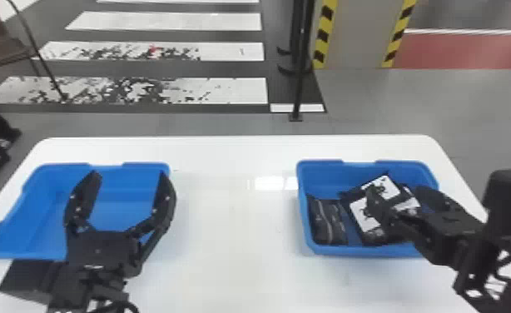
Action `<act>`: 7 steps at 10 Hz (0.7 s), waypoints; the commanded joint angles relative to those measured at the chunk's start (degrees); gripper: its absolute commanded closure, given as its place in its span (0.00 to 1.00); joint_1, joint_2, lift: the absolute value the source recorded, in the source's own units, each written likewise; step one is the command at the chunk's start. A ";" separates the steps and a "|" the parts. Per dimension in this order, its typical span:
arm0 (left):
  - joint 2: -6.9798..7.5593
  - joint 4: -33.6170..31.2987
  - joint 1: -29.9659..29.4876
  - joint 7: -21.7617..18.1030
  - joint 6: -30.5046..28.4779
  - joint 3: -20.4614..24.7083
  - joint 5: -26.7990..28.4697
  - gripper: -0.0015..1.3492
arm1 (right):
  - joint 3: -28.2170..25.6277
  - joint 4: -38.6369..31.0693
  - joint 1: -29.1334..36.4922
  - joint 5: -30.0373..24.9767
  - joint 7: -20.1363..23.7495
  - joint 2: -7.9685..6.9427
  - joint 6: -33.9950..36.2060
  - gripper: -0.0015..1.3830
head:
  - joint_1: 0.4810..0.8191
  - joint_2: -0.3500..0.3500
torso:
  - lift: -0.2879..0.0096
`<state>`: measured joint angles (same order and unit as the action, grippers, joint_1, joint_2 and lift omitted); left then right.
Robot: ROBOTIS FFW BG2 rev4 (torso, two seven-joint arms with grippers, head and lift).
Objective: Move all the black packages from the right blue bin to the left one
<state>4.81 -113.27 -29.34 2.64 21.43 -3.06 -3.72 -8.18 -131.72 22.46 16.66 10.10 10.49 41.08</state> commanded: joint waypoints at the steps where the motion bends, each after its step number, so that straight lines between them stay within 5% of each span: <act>1: 0.11 0.00 0.24 0.00 -0.19 -0.25 0.18 0.07 | -0.16 0.87 -5.02 -3.41 -0.08 1.03 12.64 0.14 | 0.63 0.47 | 0.45; 7: 0.20 0.42 0.24 0.00 0.23 -0.48 0.18 0.07 | 1.21 7.90 -13.04 -5.47 -0.08 1.47 22.62 0.17 | 0.63 0.40 | 0.45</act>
<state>4.95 -112.85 -29.10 2.64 21.57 -3.54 -3.54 -7.09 -124.22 9.83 11.29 10.01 11.91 62.64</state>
